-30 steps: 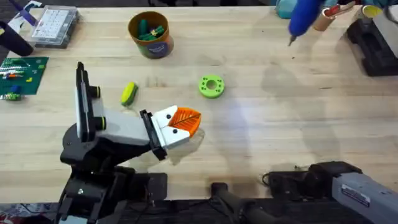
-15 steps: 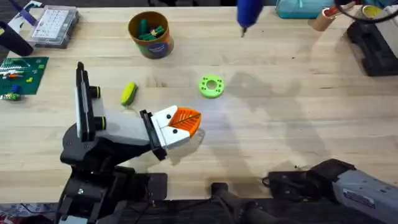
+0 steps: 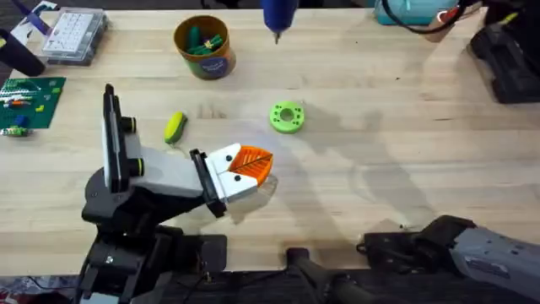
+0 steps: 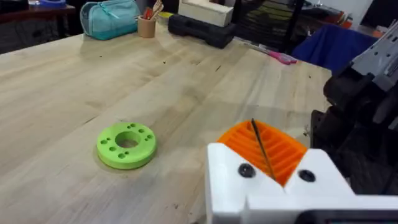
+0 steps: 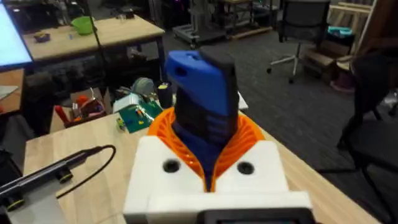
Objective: Pick up the gripper from the table and insert it into the empty holder that is missing its gripper. Then pick up a screw, insert it into the mounting hole, and use the screwdriver to tighten it. Finally, clean up the table by picking up the vegetable and placing it into the bucket.
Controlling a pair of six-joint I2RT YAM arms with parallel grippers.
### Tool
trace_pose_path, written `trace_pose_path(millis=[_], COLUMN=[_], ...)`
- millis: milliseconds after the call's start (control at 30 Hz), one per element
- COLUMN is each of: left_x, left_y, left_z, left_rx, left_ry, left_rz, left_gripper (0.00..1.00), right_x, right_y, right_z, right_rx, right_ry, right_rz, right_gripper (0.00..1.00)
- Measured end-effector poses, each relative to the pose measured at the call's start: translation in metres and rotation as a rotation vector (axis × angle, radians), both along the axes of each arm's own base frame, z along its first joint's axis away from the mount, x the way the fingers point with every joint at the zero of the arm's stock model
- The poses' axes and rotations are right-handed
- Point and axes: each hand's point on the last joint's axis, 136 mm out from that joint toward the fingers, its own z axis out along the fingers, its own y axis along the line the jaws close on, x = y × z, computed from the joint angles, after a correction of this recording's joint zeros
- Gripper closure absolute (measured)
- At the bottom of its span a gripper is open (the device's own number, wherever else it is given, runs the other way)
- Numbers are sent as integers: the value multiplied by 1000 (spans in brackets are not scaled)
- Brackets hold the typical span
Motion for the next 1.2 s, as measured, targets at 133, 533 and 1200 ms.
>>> trace_pose_path(millis=[133, 533, 1200], left_x=[0, 0, 0], left_y=[0, 0, 0], left_z=[0, 0, 0], left_rx=[0, 0, 0], left_ry=[0, 0, 0], left_rz=[0, 0, 0], left_gripper=[992, 992, 992], right_x=[-10, -49, -87], right_y=[3, 14, 62], right_z=[20, 39, 6], right_rx=[42, 99, 49], right_ry=[-79, -126, -24], right_rz=[51, 273, 536], right_gripper=[975, 975, 975])
